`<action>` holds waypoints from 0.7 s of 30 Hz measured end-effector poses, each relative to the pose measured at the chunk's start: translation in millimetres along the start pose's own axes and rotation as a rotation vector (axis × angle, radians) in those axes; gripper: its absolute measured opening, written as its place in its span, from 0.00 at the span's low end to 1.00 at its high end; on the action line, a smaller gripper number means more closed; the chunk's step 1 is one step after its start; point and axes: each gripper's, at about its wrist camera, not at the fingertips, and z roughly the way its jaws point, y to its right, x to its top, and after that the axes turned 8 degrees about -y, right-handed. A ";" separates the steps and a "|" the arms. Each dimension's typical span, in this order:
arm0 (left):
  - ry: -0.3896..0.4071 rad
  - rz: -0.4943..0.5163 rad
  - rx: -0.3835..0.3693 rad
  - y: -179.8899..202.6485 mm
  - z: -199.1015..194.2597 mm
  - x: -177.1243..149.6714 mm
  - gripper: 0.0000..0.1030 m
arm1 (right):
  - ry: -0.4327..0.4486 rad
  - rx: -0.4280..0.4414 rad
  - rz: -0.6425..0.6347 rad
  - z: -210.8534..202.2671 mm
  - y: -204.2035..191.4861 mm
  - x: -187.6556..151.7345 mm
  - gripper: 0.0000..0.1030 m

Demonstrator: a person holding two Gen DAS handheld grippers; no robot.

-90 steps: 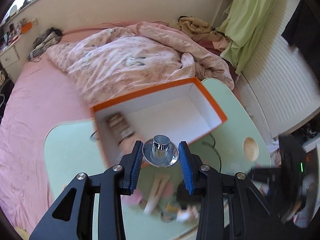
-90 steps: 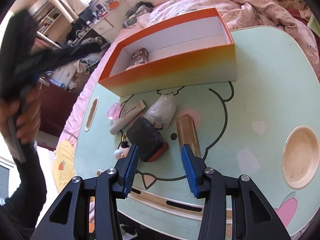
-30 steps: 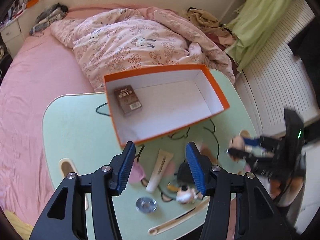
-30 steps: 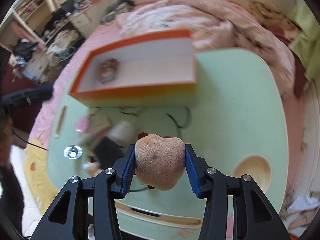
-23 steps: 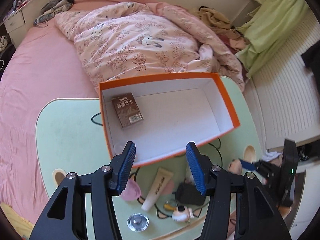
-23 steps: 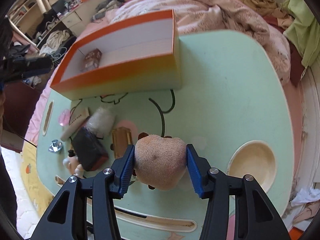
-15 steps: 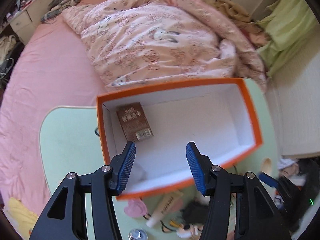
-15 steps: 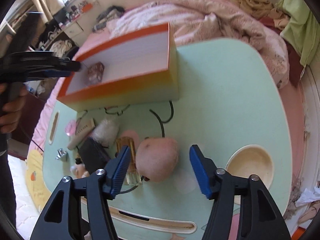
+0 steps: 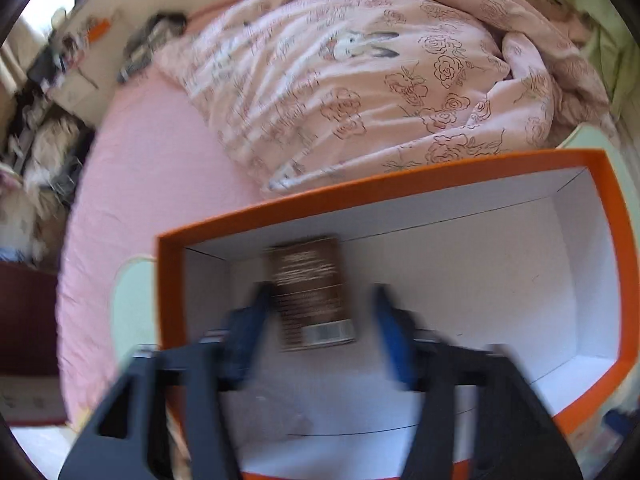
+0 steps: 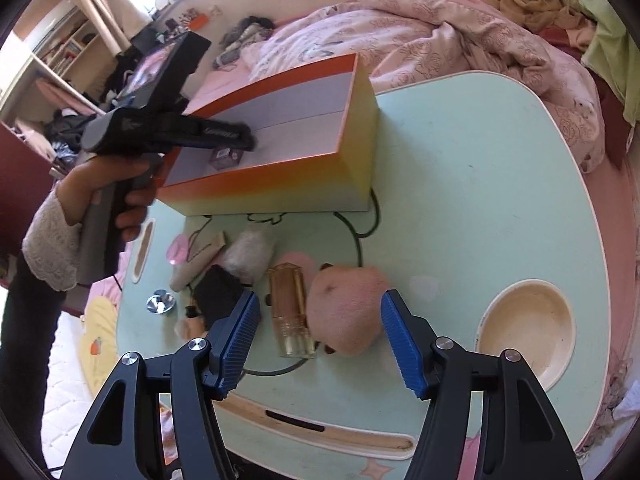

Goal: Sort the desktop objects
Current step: 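Grasp the brown card box with the left tool and lift it out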

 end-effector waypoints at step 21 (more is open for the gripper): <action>-0.048 -0.006 -0.171 -19.3 0.9 2.0 0.42 | -0.014 0.030 -0.030 2.2 -21.1 4.0 0.61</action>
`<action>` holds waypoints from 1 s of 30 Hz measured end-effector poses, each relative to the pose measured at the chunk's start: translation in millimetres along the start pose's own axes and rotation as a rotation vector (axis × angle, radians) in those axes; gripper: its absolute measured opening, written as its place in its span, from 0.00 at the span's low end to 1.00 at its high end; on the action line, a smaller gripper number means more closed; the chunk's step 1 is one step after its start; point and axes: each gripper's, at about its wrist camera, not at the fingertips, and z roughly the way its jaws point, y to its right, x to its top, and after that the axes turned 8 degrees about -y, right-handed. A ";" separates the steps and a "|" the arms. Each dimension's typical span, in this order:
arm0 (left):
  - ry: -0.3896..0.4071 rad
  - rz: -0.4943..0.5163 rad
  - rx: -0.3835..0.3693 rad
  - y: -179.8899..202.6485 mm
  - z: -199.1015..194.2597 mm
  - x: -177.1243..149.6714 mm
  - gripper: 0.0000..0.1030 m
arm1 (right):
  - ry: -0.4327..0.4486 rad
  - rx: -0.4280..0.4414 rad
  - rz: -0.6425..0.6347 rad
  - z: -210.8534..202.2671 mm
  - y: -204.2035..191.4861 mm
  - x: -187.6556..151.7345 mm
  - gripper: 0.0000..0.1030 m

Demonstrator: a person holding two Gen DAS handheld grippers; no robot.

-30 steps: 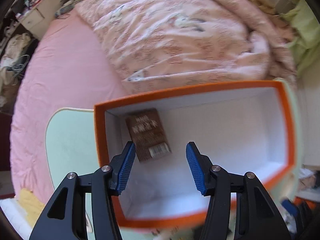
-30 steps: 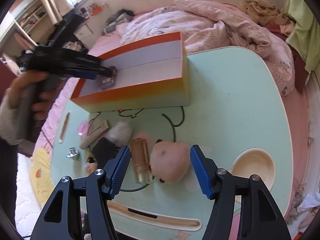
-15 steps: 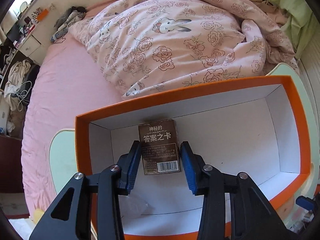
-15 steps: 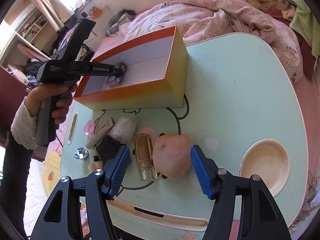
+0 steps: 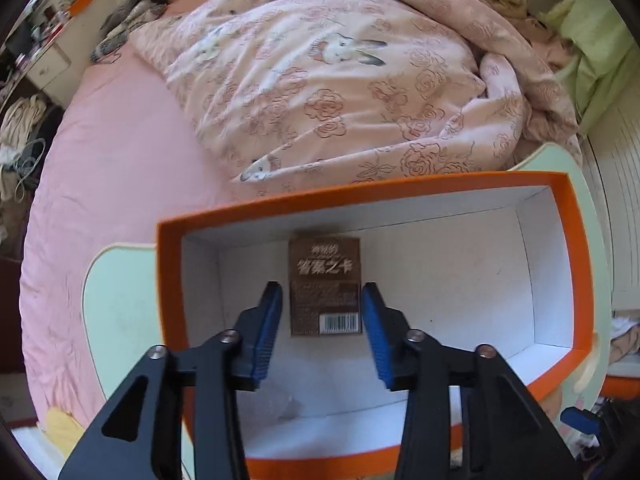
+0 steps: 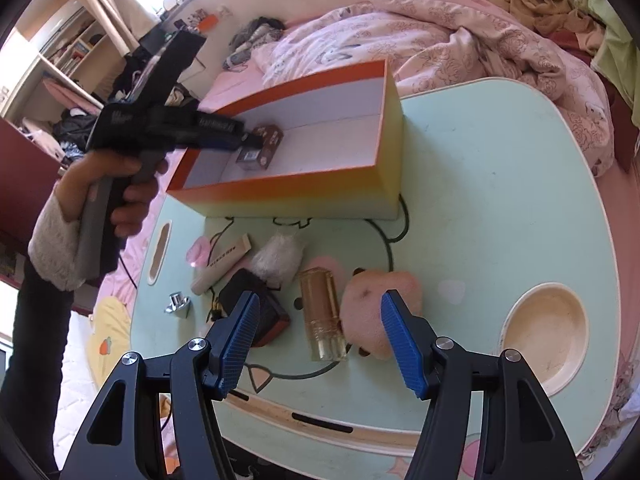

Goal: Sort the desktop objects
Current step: 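Grasp the brown card box with the left tool and lift it out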

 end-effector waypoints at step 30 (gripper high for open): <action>0.090 0.172 -0.365 -27.3 -73.6 -199.3 0.41 | -0.047 -0.049 -0.080 -9.6 -44.0 75.1 0.61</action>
